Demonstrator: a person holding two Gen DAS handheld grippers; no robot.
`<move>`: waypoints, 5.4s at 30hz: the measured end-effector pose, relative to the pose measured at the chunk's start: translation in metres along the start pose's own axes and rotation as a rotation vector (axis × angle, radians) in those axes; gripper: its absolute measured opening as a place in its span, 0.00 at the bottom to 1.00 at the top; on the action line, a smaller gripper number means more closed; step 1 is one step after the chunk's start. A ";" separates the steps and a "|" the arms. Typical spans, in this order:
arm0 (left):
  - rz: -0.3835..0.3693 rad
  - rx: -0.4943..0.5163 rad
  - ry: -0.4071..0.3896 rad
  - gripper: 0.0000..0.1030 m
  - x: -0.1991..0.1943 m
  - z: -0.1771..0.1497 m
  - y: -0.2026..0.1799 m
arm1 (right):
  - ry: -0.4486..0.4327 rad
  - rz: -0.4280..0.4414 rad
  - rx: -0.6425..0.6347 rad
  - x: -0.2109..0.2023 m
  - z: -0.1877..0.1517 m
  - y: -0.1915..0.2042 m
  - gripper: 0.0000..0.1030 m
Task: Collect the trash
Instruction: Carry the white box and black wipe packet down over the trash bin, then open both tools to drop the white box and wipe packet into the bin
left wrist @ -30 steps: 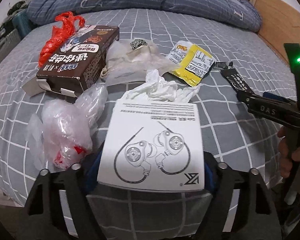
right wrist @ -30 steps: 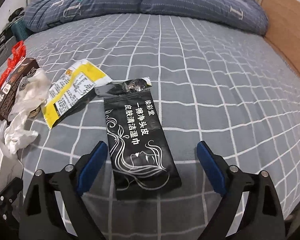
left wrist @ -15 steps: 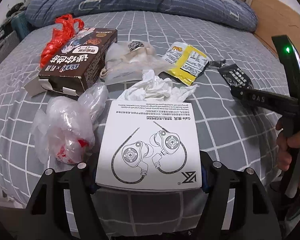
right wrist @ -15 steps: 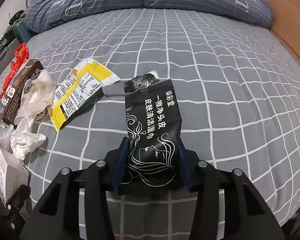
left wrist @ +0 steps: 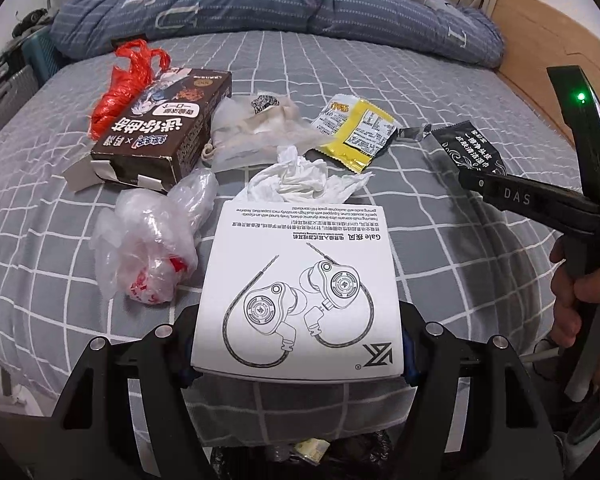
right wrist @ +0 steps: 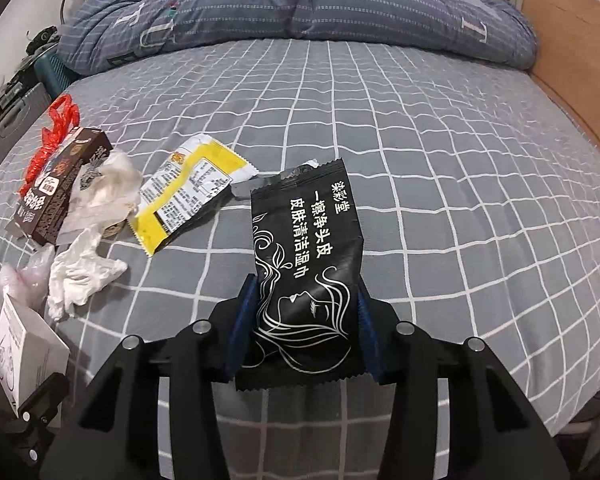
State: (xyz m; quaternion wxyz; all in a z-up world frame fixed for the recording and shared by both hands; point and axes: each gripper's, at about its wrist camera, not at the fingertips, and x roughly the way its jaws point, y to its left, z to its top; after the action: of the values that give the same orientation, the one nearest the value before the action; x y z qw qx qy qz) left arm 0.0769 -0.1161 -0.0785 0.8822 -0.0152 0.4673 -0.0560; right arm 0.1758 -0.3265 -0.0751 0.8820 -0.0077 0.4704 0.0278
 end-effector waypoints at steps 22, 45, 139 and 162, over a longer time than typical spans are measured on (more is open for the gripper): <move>-0.001 -0.008 -0.027 0.67 -0.052 -0.020 0.003 | -0.040 0.000 0.007 -0.062 -0.050 0.023 0.42; -0.003 -0.033 -0.056 0.67 -0.112 -0.052 0.015 | -0.112 -0.003 -0.028 -0.155 -0.092 0.049 0.41; 0.065 -0.106 0.258 0.67 -0.005 -0.220 0.119 | 0.335 0.101 -0.052 -0.023 -0.282 0.151 0.76; -0.049 0.031 0.313 0.68 0.028 -0.224 0.036 | 0.270 -0.029 0.109 -0.054 -0.286 0.044 0.93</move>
State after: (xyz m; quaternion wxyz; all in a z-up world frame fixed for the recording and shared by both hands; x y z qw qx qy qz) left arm -0.0896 -0.0780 -0.2301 0.7969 -0.0038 0.5978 -0.0866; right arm -0.0934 -0.2958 -0.1893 0.8101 0.0297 0.5854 -0.0118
